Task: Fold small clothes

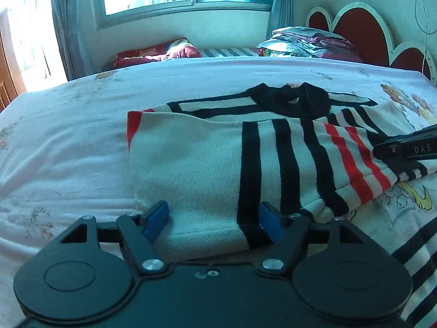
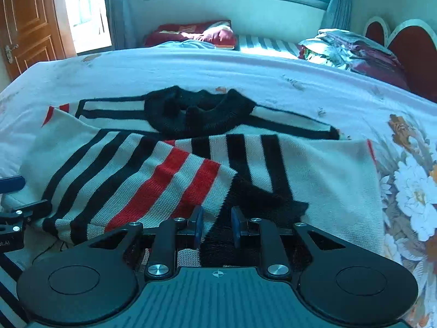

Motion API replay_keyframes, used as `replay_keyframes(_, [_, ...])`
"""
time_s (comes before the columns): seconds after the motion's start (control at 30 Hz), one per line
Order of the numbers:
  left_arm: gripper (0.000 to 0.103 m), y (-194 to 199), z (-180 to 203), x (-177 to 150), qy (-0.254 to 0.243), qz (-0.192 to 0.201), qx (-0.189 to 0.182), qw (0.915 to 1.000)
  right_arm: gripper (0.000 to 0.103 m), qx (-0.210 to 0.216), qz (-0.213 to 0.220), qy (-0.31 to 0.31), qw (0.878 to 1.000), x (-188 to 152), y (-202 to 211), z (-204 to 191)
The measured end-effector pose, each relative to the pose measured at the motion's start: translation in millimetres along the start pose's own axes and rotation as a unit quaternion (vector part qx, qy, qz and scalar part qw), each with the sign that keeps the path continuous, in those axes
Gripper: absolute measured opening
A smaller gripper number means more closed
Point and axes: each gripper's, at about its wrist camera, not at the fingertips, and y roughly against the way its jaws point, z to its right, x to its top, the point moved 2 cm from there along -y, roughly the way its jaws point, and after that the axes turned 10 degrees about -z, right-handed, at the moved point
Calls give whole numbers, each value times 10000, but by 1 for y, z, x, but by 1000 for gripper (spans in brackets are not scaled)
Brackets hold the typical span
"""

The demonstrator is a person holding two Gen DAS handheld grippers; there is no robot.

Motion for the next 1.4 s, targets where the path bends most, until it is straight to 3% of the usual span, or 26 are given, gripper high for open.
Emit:
replay_keyframes(0.1, [72, 12, -2, -4, 12, 89, -6, 10000, 20, 114, 154, -110, 9998, -6, 17, 10])
replay_keyframes(0.17, [73, 3, 0, -10, -125, -108, 50, 9999, 20, -9, -341, -67, 9994, -14, 1, 14])
replay_keyframes(0.27, [73, 6, 4, -8, -148, -132, 146, 9997, 20, 21, -341, -85, 9994, -16, 5, 16])
replay_keyframes(0.33, [73, 11, 4, -8, -81, -139, 167, 9997, 20, 68, -117, -82, 9999, -15, 19, 15])
replay_keyframes(0.4, [76, 19, 6, -10, -73, -126, 225, 9996, 40, 99, 96, -118, 9998, -17, 32, 15])
replay_keyframes(0.43, [80, 22, 8, -12, -72, -121, 274, 9995, 60, 123, 200, -138, 9996, -19, 39, 16])
replay_keyframes(0.6, [84, 45, 20, -30, -25, -112, 500, 9987, 62, 414, 406, -205, 9981, -38, 68, 28])
replay_keyframes(0.73, [82, 68, 29, -52, 33, -48, 522, 9986, 62, 529, 491, -409, 9966, -65, 94, 50])
replay_keyframes(0.77, [75, 73, 32, -58, 34, -25, 540, 9985, 62, 546, 525, -444, 9961, -74, 101, 56])
replay_keyframes(0.83, [34, 83, 36, -70, 92, -100, 514, 9986, 59, 574, 565, -468, 9957, -92, 115, 66])
replay_keyframes(0.87, [2, 88, 35, -76, 211, -148, 444, 9987, 48, 578, 566, -466, 9956, -101, 121, 70])
replay_keyframes(0.93, [10, 100, 33, -88, 452, -141, 391, 9981, 35, 632, 542, -471, 9954, -118, 132, 77])
replay_keyframes(0.97, [22, 107, 33, -94, 513, -119, 365, 9979, 34, 689, 531, -495, 9950, -130, 139, 80])
replay_keyframes(1.07, [102, 130, 31, -118, 645, 54, 431, 9970, 35, 869, 498, -580, 9933, -165, 159, 89])
replay_keyframes(1.13, [102, 143, 28, -138, 601, 163, 418, 9972, 36, 1033, 395, -687, 9915, -190, 168, 95])
replay_keyframes(1.3, [70, 150, 8, -192, 1004, -465, -14, 9939, 36, 1384, -13, -1153, 9836, -249, 178, 112])
replay_keyframes(1.4, [67, 155, -1, -214, 1321, -539, -496, 9885, 36, 1705, -301, -1542, 9728, -277, 175, 123])
